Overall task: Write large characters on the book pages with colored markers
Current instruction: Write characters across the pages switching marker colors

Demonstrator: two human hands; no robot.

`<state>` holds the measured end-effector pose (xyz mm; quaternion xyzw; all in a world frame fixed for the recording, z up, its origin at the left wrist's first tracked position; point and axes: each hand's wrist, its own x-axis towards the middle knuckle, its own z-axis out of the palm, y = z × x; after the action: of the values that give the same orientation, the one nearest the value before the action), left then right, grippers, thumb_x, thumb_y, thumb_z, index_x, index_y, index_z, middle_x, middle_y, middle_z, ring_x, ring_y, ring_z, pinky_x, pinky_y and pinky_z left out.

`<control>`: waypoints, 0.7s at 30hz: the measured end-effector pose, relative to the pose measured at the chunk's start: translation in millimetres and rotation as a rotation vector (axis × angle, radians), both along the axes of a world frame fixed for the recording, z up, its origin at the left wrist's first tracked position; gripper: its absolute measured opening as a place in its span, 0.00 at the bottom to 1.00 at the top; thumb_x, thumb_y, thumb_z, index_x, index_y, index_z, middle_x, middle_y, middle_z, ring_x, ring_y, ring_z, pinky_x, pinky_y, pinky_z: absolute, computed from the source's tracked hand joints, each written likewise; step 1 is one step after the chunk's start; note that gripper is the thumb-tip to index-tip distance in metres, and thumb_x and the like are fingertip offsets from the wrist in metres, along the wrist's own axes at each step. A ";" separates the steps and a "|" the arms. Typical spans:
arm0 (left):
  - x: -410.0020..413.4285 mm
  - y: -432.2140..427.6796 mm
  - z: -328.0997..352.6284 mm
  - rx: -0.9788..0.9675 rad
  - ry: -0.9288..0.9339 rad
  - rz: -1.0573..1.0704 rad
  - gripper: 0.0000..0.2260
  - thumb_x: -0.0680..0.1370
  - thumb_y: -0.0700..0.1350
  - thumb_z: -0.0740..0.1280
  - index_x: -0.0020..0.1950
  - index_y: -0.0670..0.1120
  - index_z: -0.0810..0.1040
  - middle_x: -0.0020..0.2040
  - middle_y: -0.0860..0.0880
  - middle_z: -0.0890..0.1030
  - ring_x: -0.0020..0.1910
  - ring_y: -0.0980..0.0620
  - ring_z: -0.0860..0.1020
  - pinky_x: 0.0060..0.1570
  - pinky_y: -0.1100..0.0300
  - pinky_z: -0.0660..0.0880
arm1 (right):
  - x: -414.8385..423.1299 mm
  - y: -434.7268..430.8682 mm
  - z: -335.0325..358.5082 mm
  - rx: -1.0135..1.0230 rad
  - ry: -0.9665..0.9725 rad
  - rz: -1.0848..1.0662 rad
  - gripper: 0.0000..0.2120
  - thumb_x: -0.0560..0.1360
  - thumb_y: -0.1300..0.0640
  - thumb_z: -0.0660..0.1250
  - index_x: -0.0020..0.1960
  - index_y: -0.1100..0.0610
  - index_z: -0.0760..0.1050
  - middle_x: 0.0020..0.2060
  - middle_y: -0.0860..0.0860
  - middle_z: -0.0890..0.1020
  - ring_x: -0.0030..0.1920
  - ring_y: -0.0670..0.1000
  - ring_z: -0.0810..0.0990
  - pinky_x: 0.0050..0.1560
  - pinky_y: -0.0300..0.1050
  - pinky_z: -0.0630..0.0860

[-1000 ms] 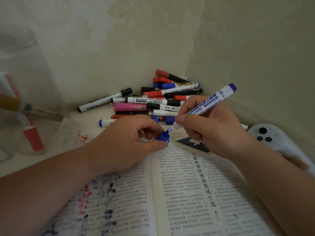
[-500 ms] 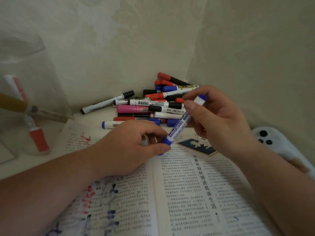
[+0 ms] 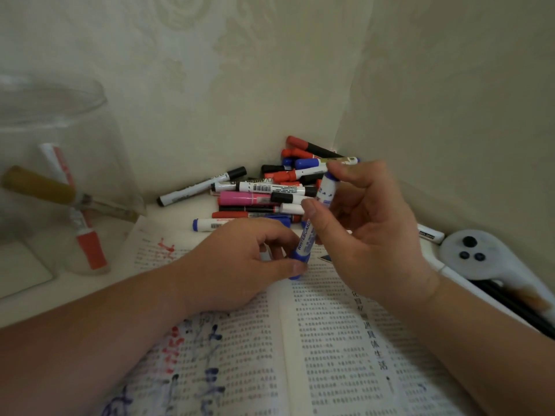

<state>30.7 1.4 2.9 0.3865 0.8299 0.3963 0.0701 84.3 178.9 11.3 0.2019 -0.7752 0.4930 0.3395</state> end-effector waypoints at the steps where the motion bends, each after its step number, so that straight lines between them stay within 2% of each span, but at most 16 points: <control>1: 0.4 -0.5 -0.1 0.006 -0.002 0.006 0.09 0.74 0.53 0.74 0.41 0.65 0.77 0.45 0.68 0.79 0.46 0.63 0.78 0.44 0.70 0.70 | 2.4 -1.7 0.4 0.026 0.008 0.000 0.21 0.78 0.60 0.71 0.59 0.37 0.68 0.38 0.56 0.81 0.36 0.58 0.81 0.36 0.51 0.80; 4: 0.8 -0.6 -0.7 0.036 0.004 0.016 0.12 0.73 0.52 0.76 0.36 0.67 0.77 0.40 0.65 0.80 0.42 0.61 0.78 0.43 0.65 0.71 | 3.0 -4.6 2.2 0.055 -0.036 -0.006 0.21 0.77 0.52 0.69 0.59 0.28 0.67 0.38 0.59 0.81 0.37 0.62 0.81 0.36 0.59 0.78; 7: 3.0 0.3 0.9 0.040 0.010 0.032 0.11 0.74 0.52 0.75 0.36 0.65 0.78 0.39 0.63 0.80 0.41 0.61 0.78 0.42 0.64 0.70 | 2.6 -2.6 3.8 0.052 -0.116 0.022 0.20 0.78 0.51 0.68 0.61 0.28 0.67 0.41 0.61 0.82 0.39 0.64 0.81 0.38 0.62 0.78; 9: 4.1 1.5 1.6 0.031 0.027 0.046 0.07 0.74 0.52 0.74 0.39 0.62 0.79 0.40 0.61 0.80 0.42 0.60 0.78 0.43 0.63 0.72 | 4.4 -0.3 2.9 0.010 -0.188 0.054 0.21 0.79 0.55 0.69 0.64 0.34 0.68 0.42 0.62 0.82 0.40 0.63 0.82 0.39 0.61 0.80; 12: 4.4 1.6 -0.8 0.048 0.030 0.086 0.03 0.76 0.52 0.73 0.45 0.60 0.80 0.42 0.59 0.81 0.43 0.59 0.79 0.43 0.63 0.75 | 5.2 3.2 5.8 -0.195 -0.274 0.029 0.21 0.78 0.66 0.70 0.63 0.47 0.69 0.39 0.63 0.82 0.35 0.57 0.81 0.34 0.49 0.80; 15: 4.1 0.7 -1.7 0.285 -0.087 0.192 0.02 0.77 0.50 0.72 0.48 0.55 0.80 0.40 0.59 0.82 0.38 0.60 0.79 0.40 0.67 0.75 | 8.1 11.8 20.7 -0.370 -0.325 -0.056 0.16 0.74 0.68 0.73 0.57 0.57 0.72 0.41 0.63 0.82 0.36 0.59 0.81 0.32 0.46 0.81; 17: 0.9 -0.6 -0.1 0.499 -0.198 0.258 0.06 0.75 0.49 0.73 0.49 0.51 0.80 0.37 0.54 0.82 0.36 0.58 0.80 0.41 0.66 0.76 | 10.4 23.2 25.6 -0.260 -0.411 -0.140 0.12 0.72 0.63 0.76 0.51 0.59 0.75 0.40 0.57 0.84 0.36 0.58 0.82 0.36 0.47 0.83; 18: -1.3 -1.5 0.5 0.591 -0.241 0.263 0.09 0.73 0.50 0.75 0.49 0.49 0.81 0.36 0.51 0.82 0.35 0.54 0.80 0.43 0.62 0.77 | 10.9 27.6 25.0 -0.158 -0.470 -0.155 0.11 0.70 0.60 0.78 0.47 0.59 0.77 0.40 0.55 0.85 0.36 0.56 0.82 0.38 0.49 0.83; 20: -5.5 -2.8 -0.1 0.708 -0.320 0.228 0.12 0.69 0.53 0.79 0.46 0.48 0.83 0.34 0.45 0.81 0.35 0.49 0.78 0.45 0.53 0.76 | 10.7 28.9 20.9 0.059 -0.600 -0.117 0.09 0.68 0.55 0.80 0.39 0.53 0.80 0.39 0.51 0.86 0.37 0.54 0.83 0.42 0.53 0.83; 21: -5.9 -2.7 0.6 0.720 -0.359 0.197 0.12 0.68 0.54 0.79 0.45 0.49 0.84 0.34 0.44 0.80 0.35 0.48 0.77 0.45 0.53 0.75 | 10.0 26.9 18.6 0.164 -0.657 -0.105 0.09 0.67 0.53 0.81 0.38 0.51 0.81 0.39 0.49 0.86 0.37 0.53 0.83 0.41 0.53 0.83</control>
<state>24.8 -1.3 3.5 0.2296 0.6460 0.7271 0.0359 94.3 205.9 29.9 0.0189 -0.8895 0.4497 0.0790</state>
